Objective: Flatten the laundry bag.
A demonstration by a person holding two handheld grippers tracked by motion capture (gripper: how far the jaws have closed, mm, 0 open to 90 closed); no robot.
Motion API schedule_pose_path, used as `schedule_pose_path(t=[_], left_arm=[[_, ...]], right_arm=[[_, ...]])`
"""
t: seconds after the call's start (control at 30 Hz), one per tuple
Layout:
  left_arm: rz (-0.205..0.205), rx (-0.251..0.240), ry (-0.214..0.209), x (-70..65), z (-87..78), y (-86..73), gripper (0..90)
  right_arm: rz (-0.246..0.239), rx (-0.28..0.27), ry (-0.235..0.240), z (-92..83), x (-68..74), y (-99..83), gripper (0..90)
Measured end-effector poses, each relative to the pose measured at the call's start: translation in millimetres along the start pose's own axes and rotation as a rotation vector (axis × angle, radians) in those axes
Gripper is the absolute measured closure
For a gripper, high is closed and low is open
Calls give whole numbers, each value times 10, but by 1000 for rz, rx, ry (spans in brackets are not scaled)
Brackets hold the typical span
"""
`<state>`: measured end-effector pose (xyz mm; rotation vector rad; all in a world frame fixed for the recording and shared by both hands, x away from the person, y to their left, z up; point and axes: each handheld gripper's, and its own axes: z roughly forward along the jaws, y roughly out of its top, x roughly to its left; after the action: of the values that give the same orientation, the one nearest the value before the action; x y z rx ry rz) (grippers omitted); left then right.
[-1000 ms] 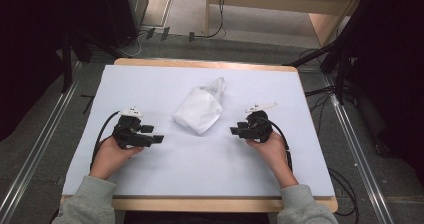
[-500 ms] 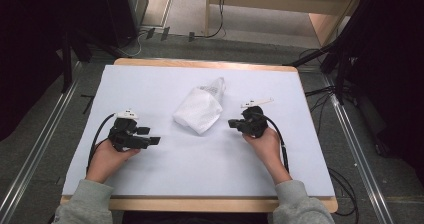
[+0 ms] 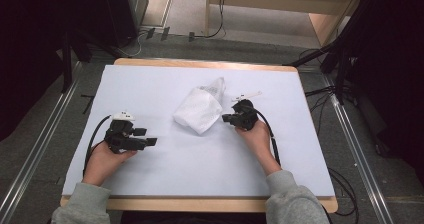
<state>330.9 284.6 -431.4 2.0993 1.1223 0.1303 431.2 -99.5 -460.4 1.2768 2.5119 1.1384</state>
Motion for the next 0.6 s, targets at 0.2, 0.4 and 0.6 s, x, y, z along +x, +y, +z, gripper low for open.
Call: schedule_pose_path(t=[0.2, 0.4, 0.6], left_arm=[[-1, -1, 3, 8, -6, -9, 356], [-2, -1, 8, 12, -11, -9, 356], [-5, -6, 6, 21, -13, -2, 356]], right_arm=[[-15, -5, 17, 58, 66, 103, 900], [-44, -32, 31, 50, 195, 239, 900], [-70, -53, 55, 50, 331, 425, 900]])
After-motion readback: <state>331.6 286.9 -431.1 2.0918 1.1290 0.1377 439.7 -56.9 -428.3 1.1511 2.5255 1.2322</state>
